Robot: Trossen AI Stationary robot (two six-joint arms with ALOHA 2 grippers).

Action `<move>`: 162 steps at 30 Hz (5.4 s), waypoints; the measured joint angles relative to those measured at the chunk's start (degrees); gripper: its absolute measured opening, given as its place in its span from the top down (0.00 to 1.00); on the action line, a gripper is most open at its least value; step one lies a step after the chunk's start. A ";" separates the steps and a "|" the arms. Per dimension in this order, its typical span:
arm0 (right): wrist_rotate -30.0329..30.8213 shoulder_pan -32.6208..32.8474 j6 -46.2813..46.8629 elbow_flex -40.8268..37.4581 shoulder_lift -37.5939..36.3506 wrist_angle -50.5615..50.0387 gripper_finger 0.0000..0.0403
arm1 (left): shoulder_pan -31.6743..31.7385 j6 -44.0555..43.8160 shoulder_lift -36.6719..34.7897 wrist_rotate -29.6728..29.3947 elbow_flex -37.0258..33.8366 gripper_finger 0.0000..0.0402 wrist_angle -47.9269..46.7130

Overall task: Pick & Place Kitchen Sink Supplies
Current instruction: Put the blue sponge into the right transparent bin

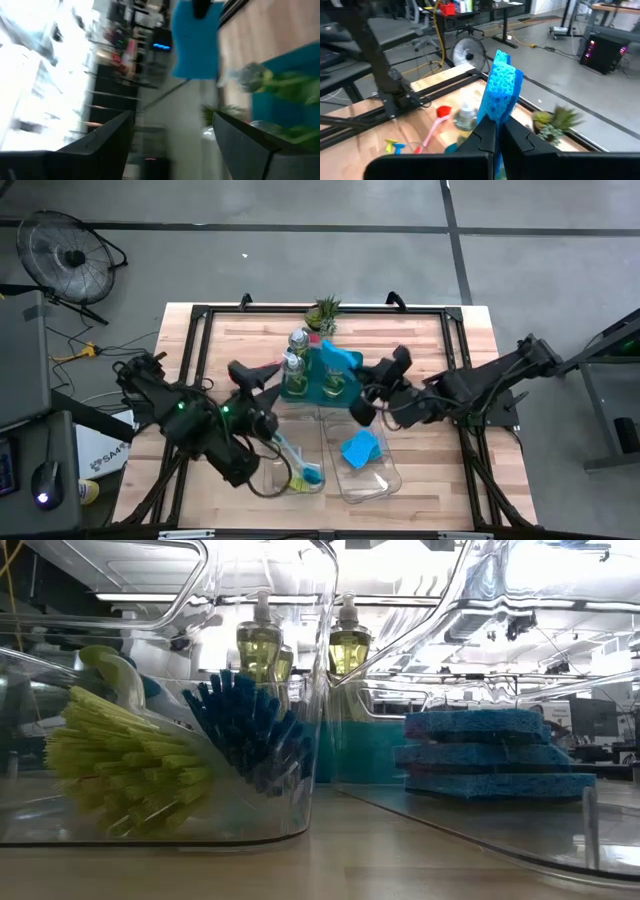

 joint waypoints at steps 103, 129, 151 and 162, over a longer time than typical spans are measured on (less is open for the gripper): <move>-68.50 -4.92 35.61 -33.94 -5.74 15.23 1.00 | 1.65 -3.19 -58.72 36.97 -97.92 0.34 100.54; -69.34 -8.47 38.62 -45.07 -5.74 25.46 0.95 | 1.65 -3.28 -58.70 35.66 -97.89 0.34 99.25; -69.72 -8.88 38.27 -45.07 -5.74 25.40 0.67 | 1.65 -3.38 -58.70 35.62 -97.89 0.34 99.27; -70.26 -9.95 39.04 -45.06 -6.44 25.10 0.60 | 1.65 -3.35 -58.70 35.87 -97.89 0.34 99.29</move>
